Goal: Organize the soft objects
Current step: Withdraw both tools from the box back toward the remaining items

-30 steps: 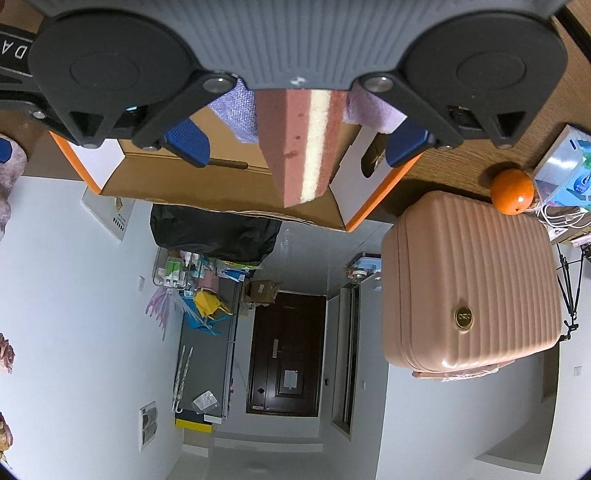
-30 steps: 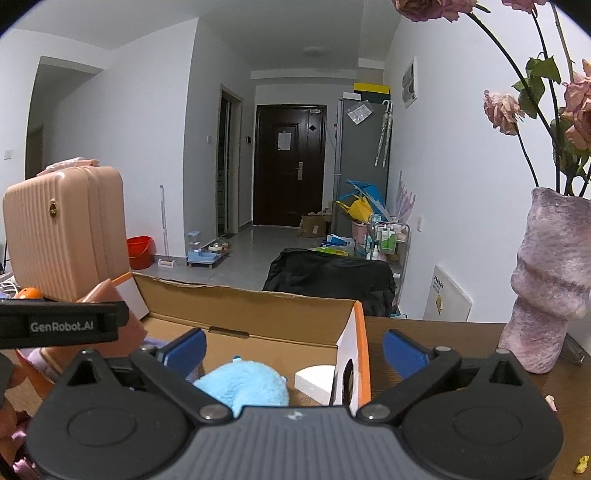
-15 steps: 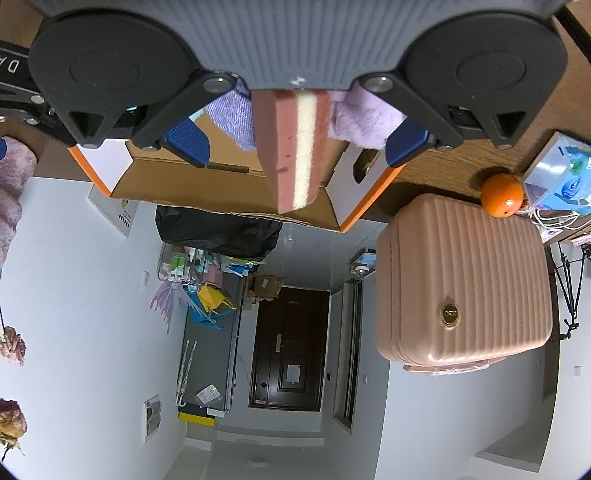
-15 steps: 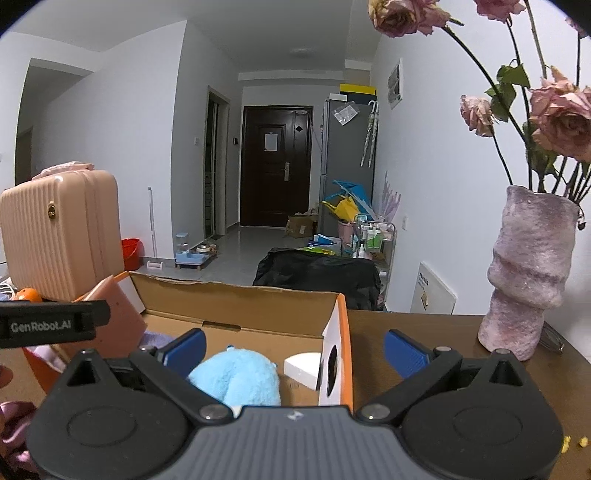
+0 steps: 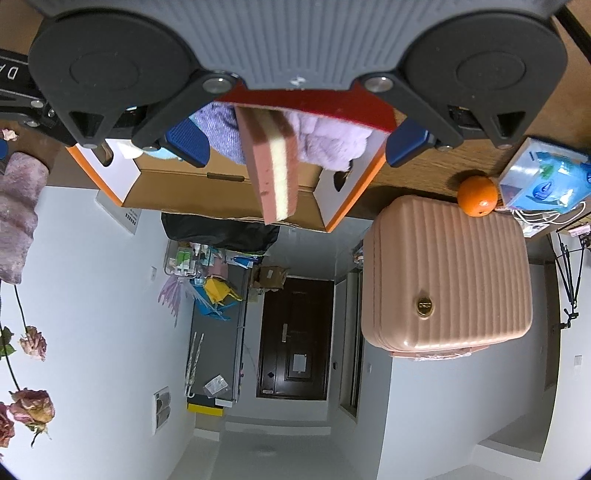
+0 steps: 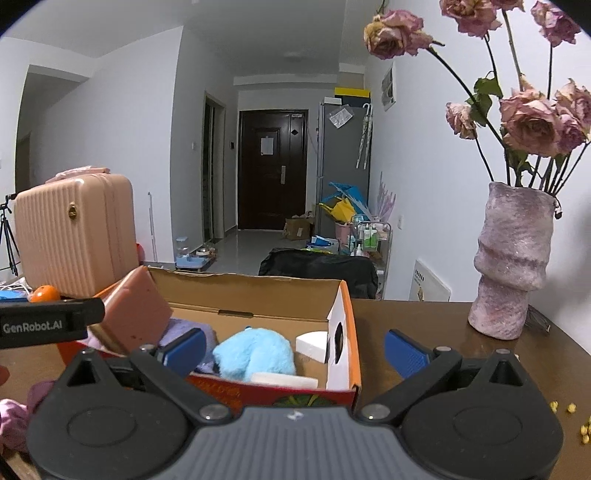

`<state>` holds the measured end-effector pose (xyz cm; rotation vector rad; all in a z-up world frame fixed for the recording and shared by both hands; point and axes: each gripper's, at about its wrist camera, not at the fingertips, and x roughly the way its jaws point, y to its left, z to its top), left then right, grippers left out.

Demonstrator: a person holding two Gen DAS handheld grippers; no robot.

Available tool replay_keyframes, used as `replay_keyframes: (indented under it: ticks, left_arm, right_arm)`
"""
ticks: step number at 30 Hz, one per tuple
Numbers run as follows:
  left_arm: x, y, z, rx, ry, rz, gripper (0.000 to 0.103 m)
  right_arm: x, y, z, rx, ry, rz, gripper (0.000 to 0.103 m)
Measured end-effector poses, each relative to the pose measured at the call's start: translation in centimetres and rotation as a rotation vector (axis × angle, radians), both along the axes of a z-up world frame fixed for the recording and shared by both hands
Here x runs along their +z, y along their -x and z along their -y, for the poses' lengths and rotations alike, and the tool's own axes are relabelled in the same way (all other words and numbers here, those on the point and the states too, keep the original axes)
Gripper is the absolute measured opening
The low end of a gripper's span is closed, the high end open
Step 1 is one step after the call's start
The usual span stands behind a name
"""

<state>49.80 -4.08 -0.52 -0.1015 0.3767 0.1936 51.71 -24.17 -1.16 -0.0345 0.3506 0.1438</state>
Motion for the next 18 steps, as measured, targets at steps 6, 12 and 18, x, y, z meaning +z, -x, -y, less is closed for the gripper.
replay_keyframes:
  ticks: [6,12,18]
  left_arm:
    - [0.0,2.4,-0.7,-0.012,-0.006,0.015,0.103]
    - [0.0,5.3,-2.1,0.001,-0.001,0.014,0.103]
    - [-0.1,8.4,-3.9,-0.013,-0.014,0.011,0.103]
  right_arm:
    - [0.0,2.6,-0.2,-0.009,-0.021,0.006,0.103]
    - [-0.1,5.7,-0.6,-0.024,-0.026,0.022,0.103]
    - [-0.5,8.6,-1.2,-0.031,-0.007,0.043,0.103]
